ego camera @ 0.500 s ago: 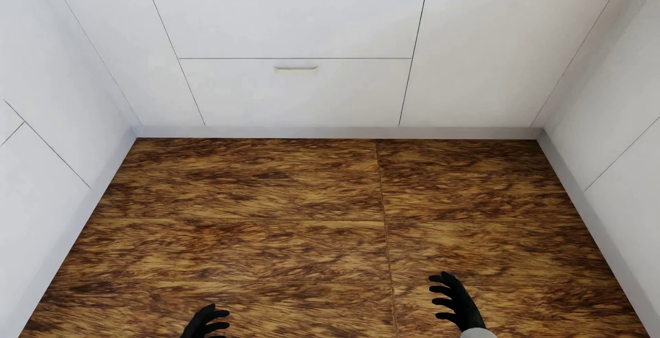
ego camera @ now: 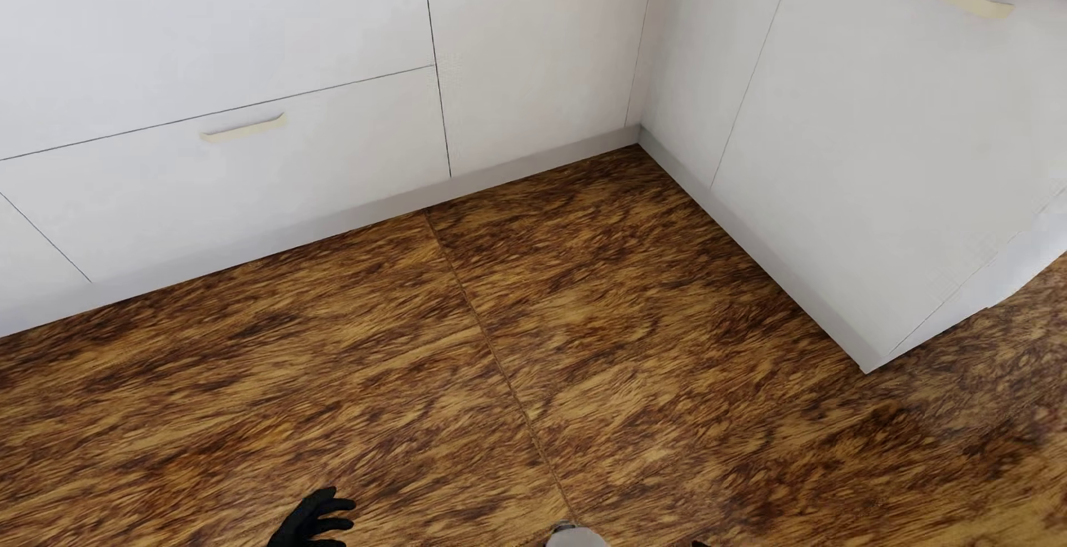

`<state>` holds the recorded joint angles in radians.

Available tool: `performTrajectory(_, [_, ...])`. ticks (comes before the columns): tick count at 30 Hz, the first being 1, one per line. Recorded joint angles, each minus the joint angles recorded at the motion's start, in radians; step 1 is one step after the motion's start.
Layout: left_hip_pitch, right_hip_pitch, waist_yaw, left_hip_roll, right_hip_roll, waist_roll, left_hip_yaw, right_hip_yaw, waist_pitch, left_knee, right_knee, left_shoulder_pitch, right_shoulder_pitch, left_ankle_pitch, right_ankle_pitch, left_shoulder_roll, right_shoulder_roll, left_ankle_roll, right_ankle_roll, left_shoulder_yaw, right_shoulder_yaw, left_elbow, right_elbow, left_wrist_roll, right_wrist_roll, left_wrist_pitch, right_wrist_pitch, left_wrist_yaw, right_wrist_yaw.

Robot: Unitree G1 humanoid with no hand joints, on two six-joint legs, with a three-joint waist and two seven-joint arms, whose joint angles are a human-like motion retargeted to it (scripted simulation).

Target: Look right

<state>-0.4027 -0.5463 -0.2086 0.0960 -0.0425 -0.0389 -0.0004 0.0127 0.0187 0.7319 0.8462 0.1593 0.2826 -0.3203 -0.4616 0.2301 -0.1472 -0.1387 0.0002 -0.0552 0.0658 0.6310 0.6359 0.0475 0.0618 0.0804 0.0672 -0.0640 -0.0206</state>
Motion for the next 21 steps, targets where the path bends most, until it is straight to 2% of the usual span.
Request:
performTrajectory(1, [-0.006,0.025,0.006,0.003,-0.012,-0.023,0.023,-0.012,-0.01,0.012,0.033,-0.01,-0.013,-0.008,-0.033,-0.02,-0.015,0.046,0.015,0.003,-0.016,-0.016,-0.005,-0.015,0.004,-0.003,0.002,0.009,0.025])
performTrajectory(2, [-0.012,0.029,0.03,0.018,-0.009,-0.027,0.03,-0.013,-0.015,0.033,0.006,-0.016,-0.006,-0.023,0.073,-0.049,-0.045,0.04,0.076,-0.022,-0.019,-0.049,0.014,-0.03,0.0,-0.004,-0.004,0.029,0.048])
performTrajectory(3, [-0.003,0.042,0.026,0.02,-0.005,-0.033,0.036,-0.009,-0.014,0.037,-0.013,-0.006,-0.009,-0.029,0.138,-0.065,-0.042,0.017,0.005,-0.032,-0.044,-0.049,0.032,-0.038,-0.008,-0.027,-0.001,0.051,0.067])
performTrajectory(4, [-0.002,0.044,0.021,0.03,0.014,-0.01,0.024,-0.004,-0.008,0.048,-0.019,-0.003,-0.025,-0.04,0.143,-0.086,-0.055,0.02,0.003,-0.033,-0.034,-0.043,0.044,-0.038,-0.018,-0.041,0.007,0.074,0.076])
performTrajectory(5, [-0.007,0.039,0.032,0.014,0.037,0.024,-0.007,0.011,-0.003,0.065,-0.035,-0.015,-0.035,-0.06,0.158,-0.076,-0.043,0.044,0.006,-0.052,-0.052,-0.031,0.064,-0.028,-0.032,-0.047,0.009,0.091,0.076])
performTrajectory(6, [-0.001,0.044,0.028,0.005,0.047,0.051,-0.022,0.022,0.007,0.06,-0.053,-0.013,-0.02,-0.066,0.168,-0.07,-0.013,0.043,0.009,-0.023,-0.041,-0.027,0.038,-0.01,-0.04,-0.05,0.009,0.098,0.069])
performTrajectory(8, [0.027,0.059,-0.025,0.008,0.046,0.074,0.01,0.041,0.006,-0.004,-0.112,0.03,-0.042,-0.039,0.208,-0.034,-0.009,0.041,0.016,0.006,-0.047,-0.031,0.025,0.008,-0.054,-0.035,0.007,0.098,0.044])
performTrajectory(9, [0.042,0.064,-0.034,0.01,0.046,0.077,0.022,0.046,0.007,-0.029,-0.121,0.014,-0.047,-0.029,0.188,-0.044,0.004,0.043,0.011,-0.004,-0.032,-0.021,0.028,0.009,-0.046,-0.016,-0.001,0.091,0.028])
performTrajectory(10, [0.06,0.061,-0.03,0.009,0.031,0.067,0.038,0.038,0.016,-0.037,-0.098,-0.001,-0.06,-0.031,0.152,-0.041,-0.006,0.043,-0.016,-0.007,0.001,-0.03,0.028,0.004,-0.031,-0.007,-0.001,0.074,0.028])
performTrajectory(11, [0.053,0.054,-0.009,0.014,0.018,0.06,0.048,0.027,0.013,-0.013,-0.096,-0.009,-0.066,-0.048,0.196,-0.026,-0.012,0.041,0.018,-0.018,-0.026,-0.066,0.024,-0.006,-0.014,-0.012,0.004,0.056,0.043])
performTrajectory(13, [0.043,0.052,-0.008,0.028,0.039,0.061,0.051,0.045,0.014,0.024,-0.099,0.015,-0.074,-0.047,0.198,-0.05,-0.006,0.037,0.015,-0.02,-0.042,-0.089,0.007,-0.026,0.003,-0.057,0.021,0.03,0.056])
performTrajectory(14, [0.01,0.053,-0.009,0.028,0.053,0.064,0.025,0.054,0.022,0.091,-0.106,0.011,-0.075,-0.025,0.205,-0.054,-0.013,0.037,0.016,-0.025,-0.042,-0.081,0.027,-0.03,-0.004,-0.067,0.018,0.019,0.062])
performTrajectory(15, [-0.012,0.054,0.002,0.021,0.068,0.067,0.0,0.071,0.027,0.13,-0.127,-0.001,-0.042,0.001,0.221,-0.063,-0.007,0.044,0.018,-0.025,-0.035,-0.084,0.032,-0.029,-0.013,-0.051,0.008,0.01,0.06])
performTrajectory(16, [-0.017,0.058,0.011,0.011,0.079,0.075,-0.034,0.08,0.028,0.119,-0.15,-0.028,-0.007,0.002,0.236,-0.075,-0.004,0.057,0.021,-0.026,-0.034,-0.066,0.034,-0.021,0.0,-0.033,-0.023,0.001,0.044])
performTrajectory(17, [-0.013,0.049,0.016,0.028,0.099,0.092,-0.052,0.074,0.023,0.02,-0.158,-0.032,0.019,-0.045,0.243,-0.074,0.006,0.082,0.023,-0.022,-0.052,-0.074,0.016,-0.01,0.018,-0.024,-0.066,-0.009,0.015])
performTrajectory(18, [0.005,0.056,-0.026,0.025,0.088,0.065,-0.047,0.075,0.025,-0.003,-0.158,-0.003,-0.006,-0.034,0.243,-0.042,0.014,0.005,0.025,-0.012,-0.029,-0.055,0.016,-0.006,0.024,-0.04,-0.085,-0.009,0.004])
performTrajectory(19, [0.007,0.06,-0.057,0.03,0.084,0.044,-0.042,0.07,0.024,-0.002,-0.169,0.028,-0.031,-0.035,0.251,-0.017,0.034,-0.037,0.026,-0.011,-0.022,-0.066,0.016,-0.006,0.02,-0.039,-0.088,-0.001,0.003])
performTrajectory(20, [0.013,0.058,-0.061,0.037,0.079,0.026,-0.027,0.066,0.017,-0.009,-0.177,0.037,-0.051,-0.033,0.253,-0.016,0.023,-0.032,0.02,-0.005,0.005,-0.061,0.034,-0.009,0.017,-0.028,-0.078,0.011,0.015])
performTrajectory(21, [0.036,0.061,-0.05,0.035,0.06,0.004,-0.009,0.051,0.018,-0.025,-0.163,0.02,-0.042,-0.029,0.226,-0.029,0.014,0.027,0.018,-0.001,-0.002,-0.05,0.012,-0.017,0.011,-0.016,-0.05,0.02,0.035])
